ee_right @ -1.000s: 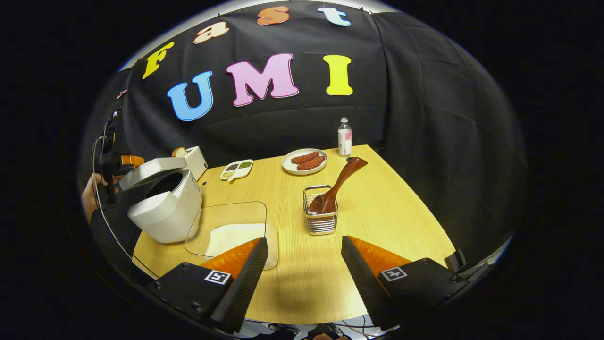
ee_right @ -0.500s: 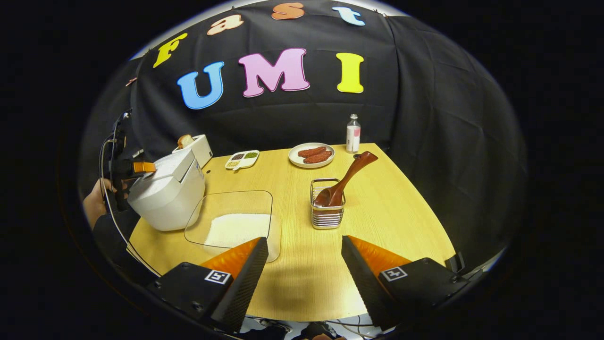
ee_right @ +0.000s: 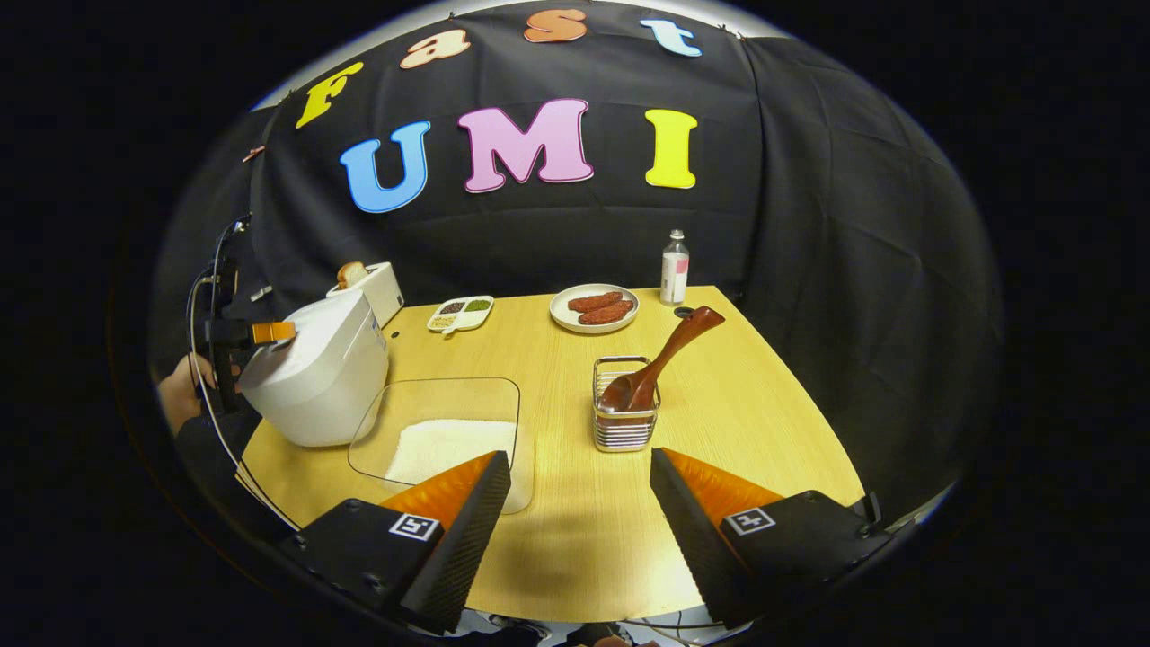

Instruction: Close the left gripper, press the button to open the rice cooker; take a wooden spoon from the chopstick holder with the right hand, scoop a spoonful of rice and pour it into the rice cooker, then put the wooden spoon back into the chopstick holder.

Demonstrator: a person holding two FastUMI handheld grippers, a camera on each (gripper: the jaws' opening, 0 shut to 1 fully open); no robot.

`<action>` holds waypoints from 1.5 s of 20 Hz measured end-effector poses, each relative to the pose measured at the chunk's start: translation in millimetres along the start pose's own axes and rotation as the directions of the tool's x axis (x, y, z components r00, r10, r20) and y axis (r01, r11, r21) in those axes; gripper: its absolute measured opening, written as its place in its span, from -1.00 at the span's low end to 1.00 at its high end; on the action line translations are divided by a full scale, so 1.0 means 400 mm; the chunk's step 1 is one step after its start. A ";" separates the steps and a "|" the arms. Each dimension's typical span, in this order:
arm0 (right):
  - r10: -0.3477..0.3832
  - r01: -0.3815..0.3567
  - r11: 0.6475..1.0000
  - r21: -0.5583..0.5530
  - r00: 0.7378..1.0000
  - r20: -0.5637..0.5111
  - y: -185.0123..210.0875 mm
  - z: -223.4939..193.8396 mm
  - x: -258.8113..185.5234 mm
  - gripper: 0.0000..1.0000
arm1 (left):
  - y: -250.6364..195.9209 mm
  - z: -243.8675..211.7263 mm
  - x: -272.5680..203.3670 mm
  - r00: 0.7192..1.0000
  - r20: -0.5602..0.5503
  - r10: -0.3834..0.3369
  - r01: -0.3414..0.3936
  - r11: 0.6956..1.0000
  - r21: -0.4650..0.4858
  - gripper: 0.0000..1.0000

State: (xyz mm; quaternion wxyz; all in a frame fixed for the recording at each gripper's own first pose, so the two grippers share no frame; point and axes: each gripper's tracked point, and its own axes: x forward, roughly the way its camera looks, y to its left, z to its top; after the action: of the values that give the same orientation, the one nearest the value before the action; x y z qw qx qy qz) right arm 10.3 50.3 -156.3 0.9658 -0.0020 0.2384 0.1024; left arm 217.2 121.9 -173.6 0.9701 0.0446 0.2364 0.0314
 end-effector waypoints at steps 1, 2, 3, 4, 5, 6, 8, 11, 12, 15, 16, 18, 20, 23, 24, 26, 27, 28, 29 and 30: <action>0.004 -0.004 1.000 -0.005 1.000 0.018 0.005 0.017 -0.001 0.98 | -0.006 0.007 -0.021 1.000 0.013 -0.010 0.010 1.000 -0.003 0.99; 0.005 -0.005 1.000 -0.019 0.999 0.035 0.008 0.034 -0.001 0.98 | -0.014 0.018 -0.041 0.999 0.045 -0.019 0.019 1.000 -0.005 0.96; 0.006 -0.004 0.999 -0.032 0.999 0.051 0.009 0.050 -0.003 0.98 | -0.015 0.041 -0.063 0.997 0.080 -0.016 0.016 1.000 0.000 0.89; 0.011 -0.008 0.999 -0.040 0.998 0.067 0.012 0.068 -0.007 0.98 | -0.013 0.067 -0.101 0.994 0.113 -0.011 0.011 1.000 0.008 0.89; 0.015 -0.011 0.999 -0.045 0.996 0.085 0.016 0.090 -0.010 0.98 | -0.019 0.091 -0.135 0.989 0.144 -0.012 0.010 1.000 0.015 0.89; 0.018 -0.013 0.999 -0.047 0.994 0.105 0.018 0.113 -0.016 0.98 | -0.029 0.111 -0.172 0.985 0.170 -0.016 0.013 1.000 0.019 0.89; 0.029 -0.020 0.998 -0.064 0.988 0.151 0.026 0.162 -0.027 0.98 | -0.052 0.162 -0.257 0.972 0.235 -0.027 0.024 1.000 0.017 0.89; 0.048 -0.031 0.996 -0.082 0.974 0.222 0.043 0.240 -0.060 0.98 | -0.088 0.226 -0.380 0.949 0.314 -0.033 0.042 0.999 -0.022 0.89; 0.054 -0.033 0.996 -0.088 0.967 0.249 0.049 0.270 -0.076 0.98 | -0.101 0.245 -0.423 0.940 0.340 -0.035 0.051 0.998 -0.038 0.89; 0.043 0.006 0.990 -0.140 0.940 0.339 0.039 0.338 -0.134 0.98 | -0.116 0.288 -0.540 0.910 0.414 -0.032 0.057 0.997 -0.048 0.89; 0.037 0.019 0.988 -0.154 0.933 0.357 0.035 0.350 -0.151 0.99 | -0.117 0.288 -0.572 0.904 0.427 -0.029 0.045 0.999 -0.028 0.88; 0.035 0.028 0.986 -0.162 0.927 0.372 0.040 0.349 -0.183 0.99 | -0.104 0.298 -0.630 0.893 0.450 -0.017 0.018 1.000 0.001 0.89; 0.028 0.034 0.988 -0.151 0.921 0.389 0.036 0.356 -0.216 0.98 | -0.122 0.291 -0.679 0.886 0.463 -0.032 0.037 0.999 -0.002 0.89; 0.015 0.040 0.990 -0.137 0.926 0.377 0.027 0.336 -0.237 0.97 | -0.134 0.269 -0.720 0.885 0.465 -0.031 0.045 0.999 -0.019 0.90; 0.011 0.042 0.990 -0.131 0.927 0.375 0.028 0.333 -0.238 0.96 | -0.143 0.265 -0.728 0.881 0.472 -0.033 0.051 0.998 -0.026 0.90; 0.012 0.032 0.993 -0.117 0.931 0.365 0.041 0.330 -0.228 0.96 | -0.163 0.258 -0.729 0.877 0.478 -0.041 0.066 0.997 -0.034 0.90; 0.014 0.028 0.994 -0.110 0.933 0.360 0.044 0.328 -0.223 0.96 | -0.168 0.254 -0.726 0.880 0.473 -0.045 0.070 0.997 -0.036 0.90; 0.014 0.025 0.994 -0.104 0.933 0.360 0.046 0.332 -0.221 0.96 | -0.171 0.252 -0.723 0.881 0.470 -0.048 0.072 0.997 -0.034 0.89; 0.015 0.023 0.995 -0.101 0.932 0.362 0.048 0.338 -0.219 0.97 | -0.171 0.254 -0.722 0.881 0.470 -0.049 0.072 0.997 -0.031 0.90; 0.014 0.025 0.995 -0.102 0.931 0.366 0.049 0.343 -0.218 0.97 | -0.173 0.256 -0.720 0.880 0.473 -0.049 0.071 0.997 -0.028 0.91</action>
State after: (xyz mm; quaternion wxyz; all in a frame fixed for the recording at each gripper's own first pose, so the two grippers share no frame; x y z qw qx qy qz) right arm -6.0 59.6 6.5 0.9921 -0.0340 0.0486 0.1107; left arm 11.9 22.4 41.3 0.9997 0.0222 -0.0060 -0.0052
